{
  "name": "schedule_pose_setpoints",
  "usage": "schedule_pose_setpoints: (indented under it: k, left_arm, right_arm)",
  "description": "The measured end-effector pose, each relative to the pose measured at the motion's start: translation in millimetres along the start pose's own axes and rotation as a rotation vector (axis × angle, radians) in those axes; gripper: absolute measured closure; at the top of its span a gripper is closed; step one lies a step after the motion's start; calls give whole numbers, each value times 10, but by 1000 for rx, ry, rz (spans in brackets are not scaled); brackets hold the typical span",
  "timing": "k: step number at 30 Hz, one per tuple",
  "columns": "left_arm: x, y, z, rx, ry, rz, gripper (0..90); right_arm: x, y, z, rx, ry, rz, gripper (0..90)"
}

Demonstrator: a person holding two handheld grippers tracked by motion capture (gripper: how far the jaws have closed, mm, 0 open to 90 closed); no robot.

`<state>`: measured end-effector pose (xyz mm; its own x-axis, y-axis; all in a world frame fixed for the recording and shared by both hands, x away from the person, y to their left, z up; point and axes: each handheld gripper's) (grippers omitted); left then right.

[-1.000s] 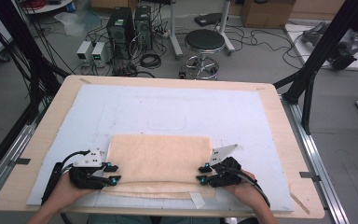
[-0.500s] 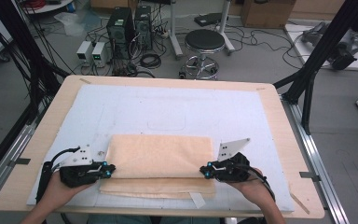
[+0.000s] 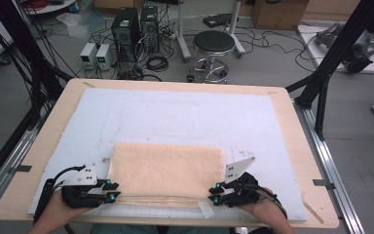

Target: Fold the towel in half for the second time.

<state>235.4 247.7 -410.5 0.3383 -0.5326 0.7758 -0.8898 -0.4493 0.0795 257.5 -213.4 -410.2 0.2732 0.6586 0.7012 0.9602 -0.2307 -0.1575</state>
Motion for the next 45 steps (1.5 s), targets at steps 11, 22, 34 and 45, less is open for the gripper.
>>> schedule_pose_setpoints:
  k: [11, 22, 34, 45]
  left_arm:
    - [-31, 20, 131, -26, -42, 29, 578]
    - [104, -61, 51, 17, 2, 41, 849]
    - [-56, 115, 14, -37, -27, 48, 845]
    - [87, -16, -106, 15, 40, 0, 529]
  right_arm:
    - [-60, 19, 9, -42, 7, -19, 541]
    - [10, 114, -54, -45, 20, -13, 839]
    - [36, -107, -126, -8, 3, -77, 839]
    - [14, 40, -200, -48, 89, 12, 493]
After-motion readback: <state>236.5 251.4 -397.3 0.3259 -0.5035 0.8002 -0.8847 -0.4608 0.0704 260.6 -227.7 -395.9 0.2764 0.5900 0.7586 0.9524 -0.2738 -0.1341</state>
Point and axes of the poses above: each handheld gripper's, and its own axes: z roughly forward along the jaws, x roughly out of its top, y roughly to its right, and after that the axes turned 1 degree about -z, right-handed
